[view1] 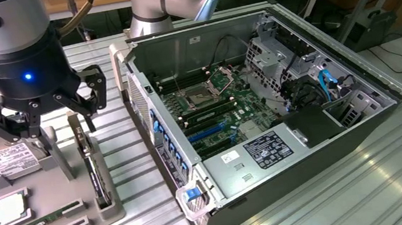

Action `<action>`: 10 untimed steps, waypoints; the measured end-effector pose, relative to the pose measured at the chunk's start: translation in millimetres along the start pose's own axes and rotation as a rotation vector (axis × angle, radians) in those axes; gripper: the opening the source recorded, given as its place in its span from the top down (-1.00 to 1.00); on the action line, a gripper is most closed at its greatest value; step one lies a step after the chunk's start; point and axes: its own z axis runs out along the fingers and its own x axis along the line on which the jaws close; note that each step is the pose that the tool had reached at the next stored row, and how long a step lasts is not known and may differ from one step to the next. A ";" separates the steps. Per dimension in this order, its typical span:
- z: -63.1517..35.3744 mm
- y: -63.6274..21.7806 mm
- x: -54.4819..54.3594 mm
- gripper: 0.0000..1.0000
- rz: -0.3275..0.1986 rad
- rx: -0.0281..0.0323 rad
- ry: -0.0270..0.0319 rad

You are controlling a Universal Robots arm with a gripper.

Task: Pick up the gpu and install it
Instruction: 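Pick up the gpu and move the gpu toward the slot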

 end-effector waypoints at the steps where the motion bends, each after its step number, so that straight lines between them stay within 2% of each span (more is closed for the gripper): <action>1: 0.7 0.0 0.0 -0.33 0.000 0.0000 -0.0002; 10: 11.3 -1.6 0.4 -0.33 0.000 0.0000 -0.0007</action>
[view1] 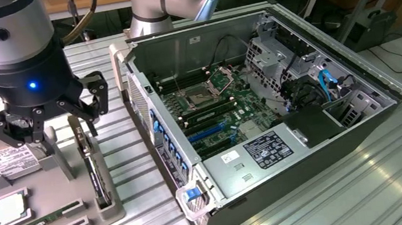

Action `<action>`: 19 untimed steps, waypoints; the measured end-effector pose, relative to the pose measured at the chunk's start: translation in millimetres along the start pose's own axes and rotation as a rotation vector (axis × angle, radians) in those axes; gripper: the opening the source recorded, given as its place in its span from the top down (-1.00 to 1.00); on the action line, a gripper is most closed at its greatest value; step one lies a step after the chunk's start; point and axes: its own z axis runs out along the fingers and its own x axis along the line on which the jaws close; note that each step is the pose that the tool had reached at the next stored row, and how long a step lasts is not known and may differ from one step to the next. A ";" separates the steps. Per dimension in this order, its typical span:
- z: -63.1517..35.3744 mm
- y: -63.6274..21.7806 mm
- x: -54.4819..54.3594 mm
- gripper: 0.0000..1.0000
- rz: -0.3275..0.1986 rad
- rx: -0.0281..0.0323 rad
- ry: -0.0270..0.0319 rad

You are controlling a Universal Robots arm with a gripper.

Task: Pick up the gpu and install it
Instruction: 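Pick up the gpu and move the gpu toward the slot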

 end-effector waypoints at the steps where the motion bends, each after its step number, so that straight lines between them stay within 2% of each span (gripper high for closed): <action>1: 2.4 -0.1 0.0 -0.33 0.000 -0.0001 0.0000; 19: 36.5 -3.9 1.1 -0.33 0.000 0.0000 0.0002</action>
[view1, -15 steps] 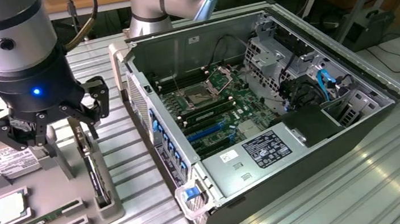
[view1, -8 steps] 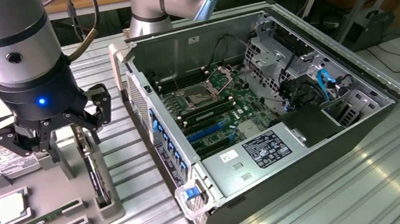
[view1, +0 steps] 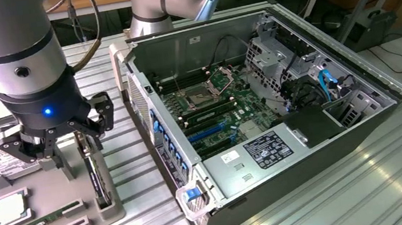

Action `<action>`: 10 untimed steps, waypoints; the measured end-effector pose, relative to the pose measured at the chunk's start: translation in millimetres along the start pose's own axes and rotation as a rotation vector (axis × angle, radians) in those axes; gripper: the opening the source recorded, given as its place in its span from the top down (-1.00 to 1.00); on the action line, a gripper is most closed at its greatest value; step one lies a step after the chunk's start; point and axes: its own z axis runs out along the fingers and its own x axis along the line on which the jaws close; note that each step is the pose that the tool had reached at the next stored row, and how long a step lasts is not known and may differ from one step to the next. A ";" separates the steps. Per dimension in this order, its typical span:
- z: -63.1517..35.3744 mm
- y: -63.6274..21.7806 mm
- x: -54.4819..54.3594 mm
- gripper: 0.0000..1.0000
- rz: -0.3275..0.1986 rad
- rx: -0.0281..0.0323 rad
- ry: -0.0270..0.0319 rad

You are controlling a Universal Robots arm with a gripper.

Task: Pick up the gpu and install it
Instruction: 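Pick up the gpu and move the gpu toward the slot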

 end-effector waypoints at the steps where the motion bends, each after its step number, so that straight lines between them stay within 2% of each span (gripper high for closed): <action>1: 1.8 -0.2 0.0 -0.33 0.000 0.0000 0.0000; 10: 18.5 -1.4 0.5 -0.33 0.000 0.0000 0.0000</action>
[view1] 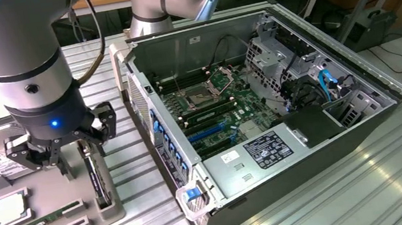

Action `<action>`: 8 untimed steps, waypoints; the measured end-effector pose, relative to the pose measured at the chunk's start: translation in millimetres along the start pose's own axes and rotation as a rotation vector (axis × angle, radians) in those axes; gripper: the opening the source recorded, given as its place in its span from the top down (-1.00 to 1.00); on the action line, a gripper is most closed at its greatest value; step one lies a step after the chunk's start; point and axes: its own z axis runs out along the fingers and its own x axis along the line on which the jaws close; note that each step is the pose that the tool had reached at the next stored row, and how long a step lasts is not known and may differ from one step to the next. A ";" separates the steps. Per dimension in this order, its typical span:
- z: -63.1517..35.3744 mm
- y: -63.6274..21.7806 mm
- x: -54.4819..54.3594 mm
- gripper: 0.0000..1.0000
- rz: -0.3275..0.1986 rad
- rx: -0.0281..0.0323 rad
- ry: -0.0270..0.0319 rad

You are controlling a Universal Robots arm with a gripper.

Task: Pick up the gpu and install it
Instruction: 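Pick up the gpu and move the gpu toward the slot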

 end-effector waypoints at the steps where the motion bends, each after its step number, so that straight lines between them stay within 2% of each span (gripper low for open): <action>1: 1.9 -0.2 0.1 -0.33 0.000 0.0000 0.0000; 8: 18.1 -2.1 0.6 -0.33 0.000 0.0001 0.0001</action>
